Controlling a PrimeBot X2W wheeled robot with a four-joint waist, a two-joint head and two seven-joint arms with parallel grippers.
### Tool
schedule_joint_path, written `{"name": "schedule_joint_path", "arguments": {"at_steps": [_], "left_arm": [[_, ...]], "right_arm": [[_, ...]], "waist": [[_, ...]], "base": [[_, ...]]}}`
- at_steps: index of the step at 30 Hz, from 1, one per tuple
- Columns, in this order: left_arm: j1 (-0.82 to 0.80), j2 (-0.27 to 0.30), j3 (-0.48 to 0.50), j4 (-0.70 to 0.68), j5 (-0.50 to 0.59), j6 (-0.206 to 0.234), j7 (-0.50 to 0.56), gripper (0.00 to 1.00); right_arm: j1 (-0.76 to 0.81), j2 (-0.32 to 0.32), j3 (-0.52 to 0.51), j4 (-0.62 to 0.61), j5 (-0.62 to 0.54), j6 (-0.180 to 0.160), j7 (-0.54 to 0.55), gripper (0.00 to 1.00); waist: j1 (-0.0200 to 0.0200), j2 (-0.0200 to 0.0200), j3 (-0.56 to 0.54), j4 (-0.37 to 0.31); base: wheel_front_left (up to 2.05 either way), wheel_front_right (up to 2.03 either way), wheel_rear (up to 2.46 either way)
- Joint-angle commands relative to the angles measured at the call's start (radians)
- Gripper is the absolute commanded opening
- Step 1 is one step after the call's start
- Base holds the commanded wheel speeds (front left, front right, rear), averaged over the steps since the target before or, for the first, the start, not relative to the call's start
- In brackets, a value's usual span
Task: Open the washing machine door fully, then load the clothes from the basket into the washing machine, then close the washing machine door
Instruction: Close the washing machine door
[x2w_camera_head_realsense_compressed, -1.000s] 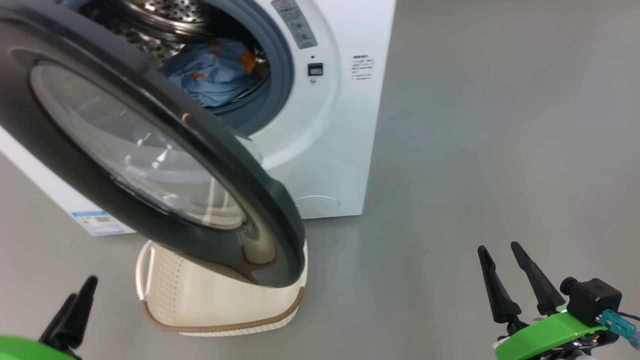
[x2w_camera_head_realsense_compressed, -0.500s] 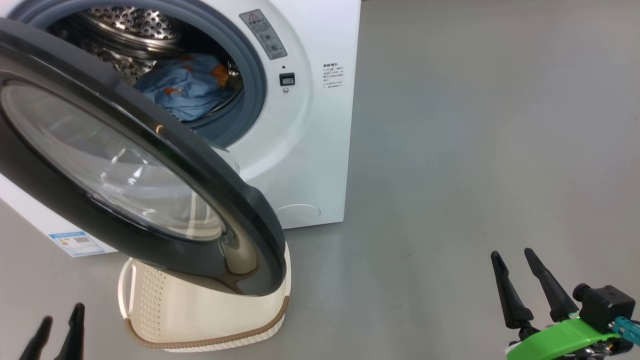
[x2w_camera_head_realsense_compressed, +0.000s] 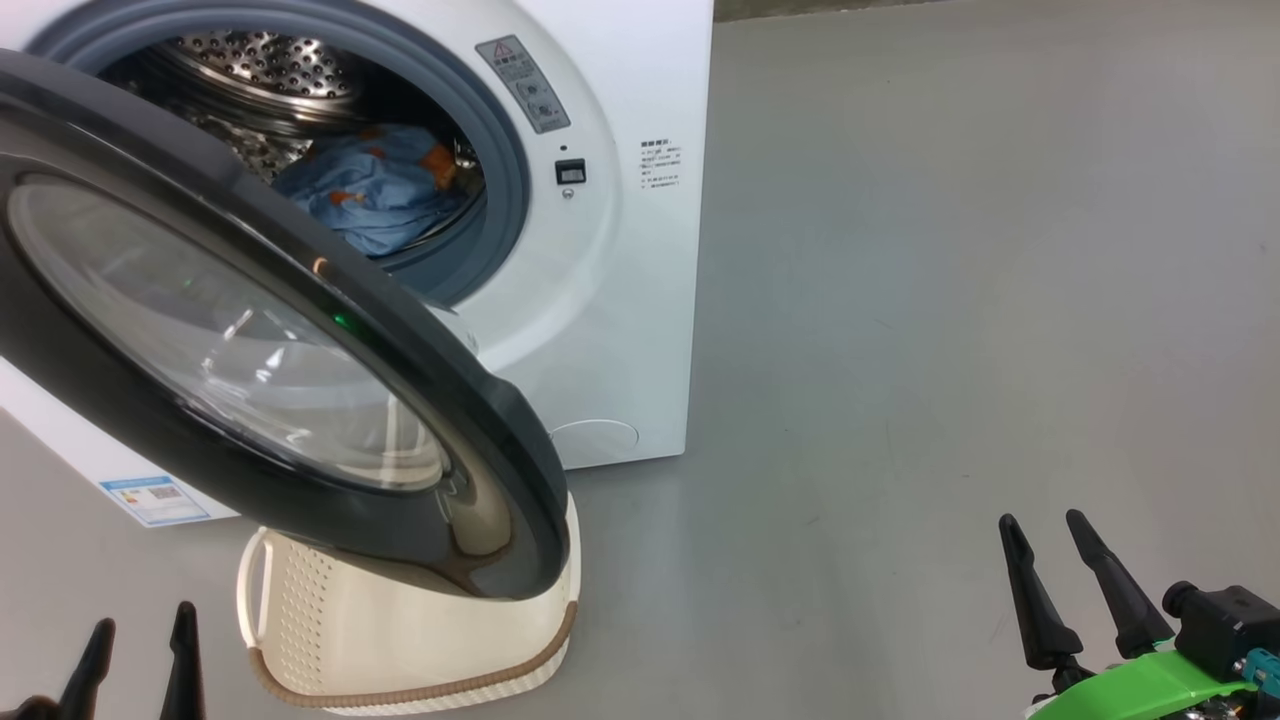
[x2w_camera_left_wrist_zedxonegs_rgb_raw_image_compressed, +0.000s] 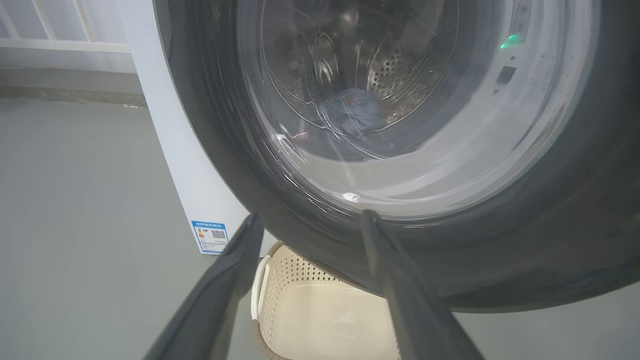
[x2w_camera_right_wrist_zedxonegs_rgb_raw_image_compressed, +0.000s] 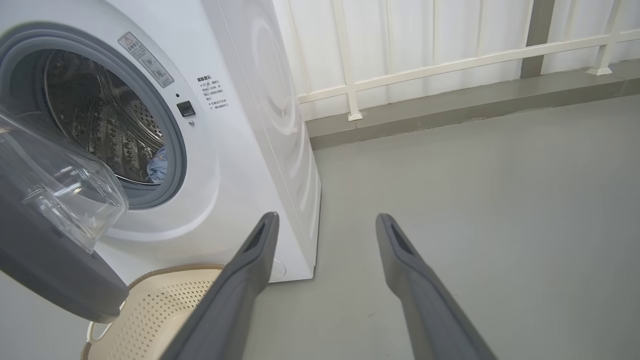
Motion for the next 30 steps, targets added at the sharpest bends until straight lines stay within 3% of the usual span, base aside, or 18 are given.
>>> {"name": "schedule_joint_path", "arguments": {"at_steps": [1, 7, 20, 21, 22, 23, 30], "left_arm": [[-0.01, 0.002, 0.061, -0.036, 0.038, -0.002, -0.011, 1.0], [0.009, -0.049, 0.091, -0.034, 0.09, -0.002, -0.011, 1.0], [0.01, -0.056, 0.096, -0.037, 0.099, -0.003, -0.011, 1.0], [0.008, -0.058, 0.093, -0.037, 0.098, -0.003, -0.011, 1.0], [0.004, -0.061, 0.086, -0.037, 0.098, -0.003, -0.011, 1.0], [0.002, -0.062, 0.082, -0.038, 0.098, -0.003, -0.011, 1.0], [-0.006, -0.069, 0.063, -0.062, 0.108, -0.003, -0.011, 1.0]], "right_arm": [[-0.006, -0.014, 0.02, -0.026, -0.009, 0.003, -0.012, 1.0], [-0.005, -0.013, 0.023, -0.021, -0.01, 0.003, -0.012, 1.0], [-0.005, -0.01, 0.016, -0.025, -0.003, 0.003, -0.012, 1.0], [-0.006, -0.007, 0.015, -0.029, 0.005, 0.003, -0.012, 0.78], [-0.007, -0.006, 0.018, -0.033, 0.013, 0.003, -0.012, 0.13], [-0.011, -0.005, 0.021, -0.036, 0.019, 0.003, -0.012, 0.0], [-0.093, 0.009, 0.051, -0.103, 0.039, 0.003, -0.012, 0.0]], "waist": [[0.0, 0.0, 0.0, 0.001], [0.0, 0.0, -0.003, 0.005], [0.0, 0.0, -0.021, 0.02], [0.0, 0.0, -0.023, 0.025], [0.0, 0.0, -0.025, 0.036], [0.0, 0.0, -0.026, 0.041], [0.0, 0.0, -0.034, 0.076]], "base": [[0.0, 0.0, 0.0], [0.0, 0.0, 0.0], [0.0, 0.0, 0.0], [0.0, 0.0, 0.0], [0.0, 0.0, 0.0], [0.0, 0.0, 0.0], [0.0, 0.0, 0.0]]}}
